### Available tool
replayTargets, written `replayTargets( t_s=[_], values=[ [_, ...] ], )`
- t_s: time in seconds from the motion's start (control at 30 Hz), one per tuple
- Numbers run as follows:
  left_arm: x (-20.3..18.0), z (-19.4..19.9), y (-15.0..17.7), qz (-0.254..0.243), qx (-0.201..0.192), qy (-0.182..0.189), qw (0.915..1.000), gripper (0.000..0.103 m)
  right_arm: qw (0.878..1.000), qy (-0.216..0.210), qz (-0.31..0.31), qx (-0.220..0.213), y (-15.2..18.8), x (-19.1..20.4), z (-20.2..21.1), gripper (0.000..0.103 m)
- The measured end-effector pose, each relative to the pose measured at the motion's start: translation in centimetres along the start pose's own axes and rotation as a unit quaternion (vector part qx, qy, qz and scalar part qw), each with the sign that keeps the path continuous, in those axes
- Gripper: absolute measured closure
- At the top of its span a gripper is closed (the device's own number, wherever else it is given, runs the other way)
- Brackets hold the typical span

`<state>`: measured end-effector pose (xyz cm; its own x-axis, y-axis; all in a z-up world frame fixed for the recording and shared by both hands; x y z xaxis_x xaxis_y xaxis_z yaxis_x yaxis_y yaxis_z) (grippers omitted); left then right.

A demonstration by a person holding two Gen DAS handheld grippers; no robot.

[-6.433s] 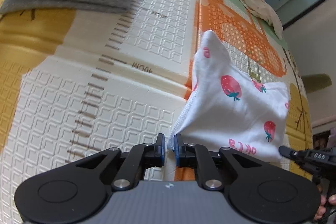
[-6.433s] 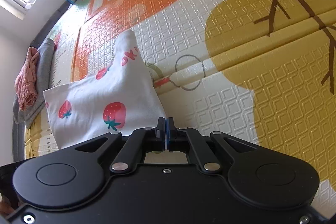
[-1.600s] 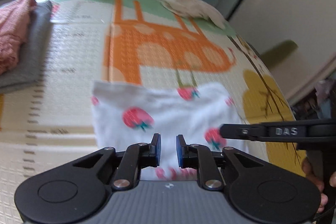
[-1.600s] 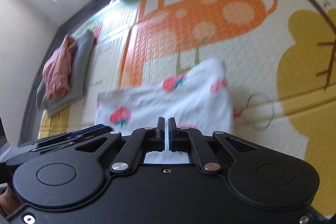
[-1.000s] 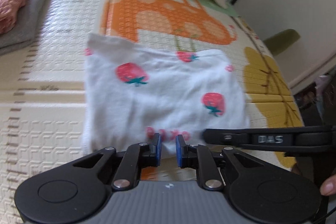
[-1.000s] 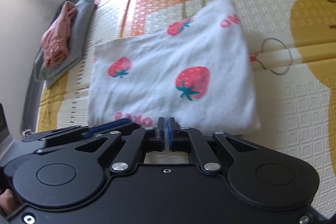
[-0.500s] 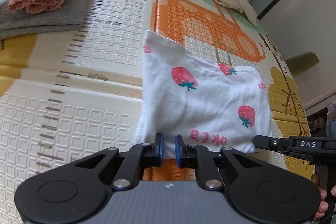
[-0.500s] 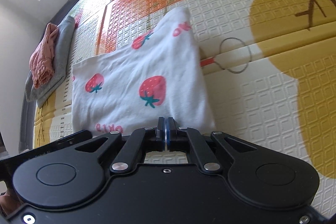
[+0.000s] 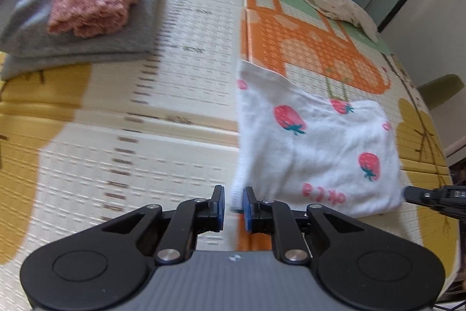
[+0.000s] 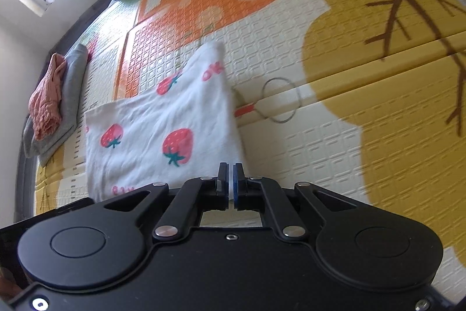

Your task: Fold clothes

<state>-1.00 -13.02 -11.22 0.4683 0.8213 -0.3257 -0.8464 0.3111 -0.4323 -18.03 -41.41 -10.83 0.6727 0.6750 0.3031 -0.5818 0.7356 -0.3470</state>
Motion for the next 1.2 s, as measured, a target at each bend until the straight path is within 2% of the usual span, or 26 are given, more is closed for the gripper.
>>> replayTargets(
  t_s=[0.17, 0.23, 0.27, 0.37, 0.47, 0.57, 0.7, 1.0, 1.2],
  values=[
    [0.7, 1.0, -0.4, 0.001, -0.007, -0.026, 0.9996, 0.083, 1.000, 0.011, -0.001, -0.014, 0.0, -0.5, 1.2, 0.094],
    [0.6, 1.4, -0.5, -0.008, -0.008, -0.046, 0.9989, 0.077, 0.999, 0.020, 0.009, -0.023, 0.0, -0.2, 1.9, 0.086],
    [0.4, 1.6, -0.5, -0.014, -0.009, -0.051, 0.9985, 0.072, 0.999, 0.027, 0.016, -0.028, 0.1, 0.0, 2.2, 0.077],
    [-0.6, 2.2, -0.5, -0.034, -0.009, -0.061, 0.9975, 0.060, 0.997, 0.048, 0.046, -0.043, 0.2, 1.0, 3.1, 0.074],
    [-1.6, 2.4, -0.5, -0.055, -0.001, -0.069, 0.9961, 0.054, 0.994, 0.069, 0.077, -0.038, 0.4, 2.2, 3.6, 0.071],
    [-2.7, 2.2, -0.3, -0.069, 0.016, -0.071, 0.9950, 0.049, 0.993, 0.069, 0.092, -0.022, 0.8, 3.1, 3.7, 0.063],
    [-4.0, 2.2, 0.0, -0.081, 0.023, -0.050, 0.9952, 0.043, 0.992, 0.067, 0.109, -0.007, 1.5, 3.9, 3.6, 0.062],
    [-6.4, 1.4, 0.8, -0.113, 0.031, -0.043, 0.9921, 0.033, 0.989, 0.083, 0.119, 0.015, 2.9, 4.0, 2.7, 0.061],
    [-6.5, 0.6, 1.6, -0.112, 0.044, -0.041, 0.9919, 0.026, 0.988, 0.100, 0.115, 0.027, 3.3, 3.6, 2.1, 0.057]
  ],
)
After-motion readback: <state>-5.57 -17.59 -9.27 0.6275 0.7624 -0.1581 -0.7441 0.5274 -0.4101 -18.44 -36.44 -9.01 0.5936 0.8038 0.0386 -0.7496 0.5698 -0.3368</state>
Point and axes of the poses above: each gripper's, at about its wrist camera, not at the fingertips, and z roughly against the way its jaws point, x to its left, y to its underside, the point moved 3 cm from there along -z, roughly the way its jaws point, and after that the axes turned 5 degrees about y, right-handed, at the moved point
